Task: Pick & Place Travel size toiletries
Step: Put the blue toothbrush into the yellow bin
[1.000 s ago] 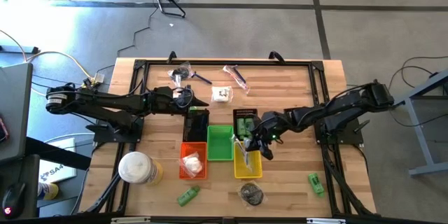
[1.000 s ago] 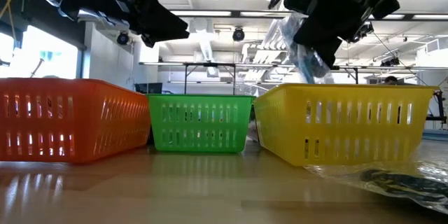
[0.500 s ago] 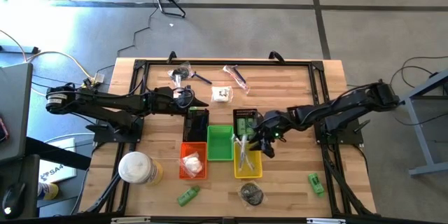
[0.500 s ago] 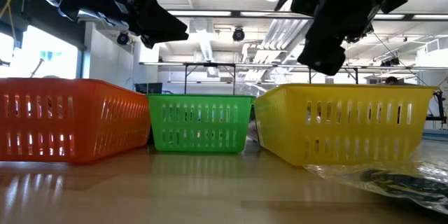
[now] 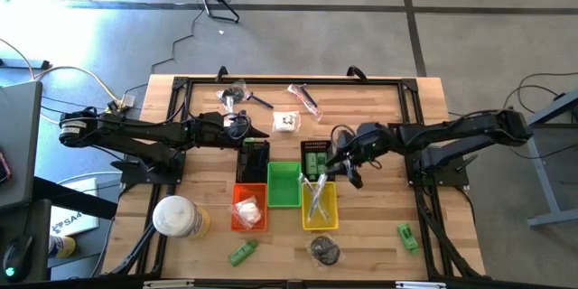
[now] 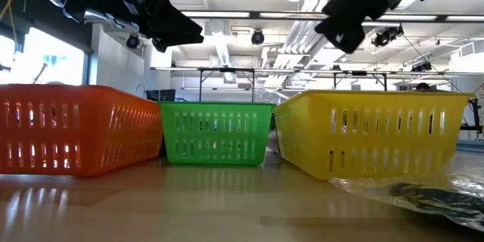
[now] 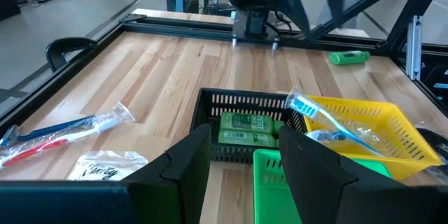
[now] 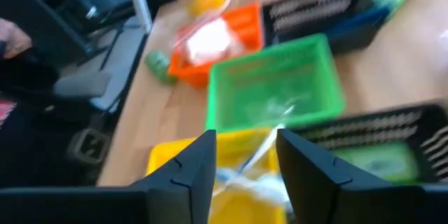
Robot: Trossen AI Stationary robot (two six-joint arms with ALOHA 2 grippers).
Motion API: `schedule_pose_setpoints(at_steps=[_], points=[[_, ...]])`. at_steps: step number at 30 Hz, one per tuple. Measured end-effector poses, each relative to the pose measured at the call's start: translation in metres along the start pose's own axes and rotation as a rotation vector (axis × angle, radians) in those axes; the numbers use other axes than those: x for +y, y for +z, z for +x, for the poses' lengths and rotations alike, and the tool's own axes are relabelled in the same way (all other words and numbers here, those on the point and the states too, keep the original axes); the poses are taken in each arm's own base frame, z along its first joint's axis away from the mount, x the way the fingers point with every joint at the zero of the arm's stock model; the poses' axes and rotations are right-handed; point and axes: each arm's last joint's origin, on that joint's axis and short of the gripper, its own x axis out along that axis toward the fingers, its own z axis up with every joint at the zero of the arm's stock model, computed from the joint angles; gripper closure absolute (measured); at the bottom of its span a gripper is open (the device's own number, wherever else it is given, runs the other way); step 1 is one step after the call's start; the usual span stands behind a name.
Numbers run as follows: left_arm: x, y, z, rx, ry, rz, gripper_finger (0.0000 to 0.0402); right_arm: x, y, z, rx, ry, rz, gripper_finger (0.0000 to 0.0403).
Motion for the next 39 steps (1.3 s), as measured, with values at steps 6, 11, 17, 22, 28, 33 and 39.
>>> schedule_pose_setpoints(at_steps=[6,11,17,22,28,33,39], points=[[0.000,0.000,0.000,0.000,0.000,0.000,0.0235,-0.011,0.014,-0.014,-0.146,-0.207,-0.116,0.0288],[0.000,0.000,0.000,0.000,0.001,0.000,0.0235,-0.020,0.019,-0.019,-0.191,-0.326,-0.168,0.0298],[0.000,0.000,0.000,0.001,0.001,0.000,0.0235,-0.026,0.019,-0.021,-0.180,-0.352,-0.172,0.0307],[0.000,0.000,0.000,0.000,0.014,0.004,0.0235,-0.026,0.019,-0.021,-0.164,-0.361,-0.269,0.0335],[0.003,0.000,0.000,-0.005,0.102,0.008,0.0235,-0.034,0.023,-0.027,-0.148,-0.416,-0.434,0.0392],[0.005,0.000,0.000,-0.009,0.173,0.008,0.0235,-0.043,0.023,-0.049,-0.145,-0.452,-0.387,0.0398],[0.006,0.000,-0.001,-0.010,0.205,0.008,0.0235,-0.047,0.002,-0.063,-0.132,-0.394,-0.300,0.0400]])
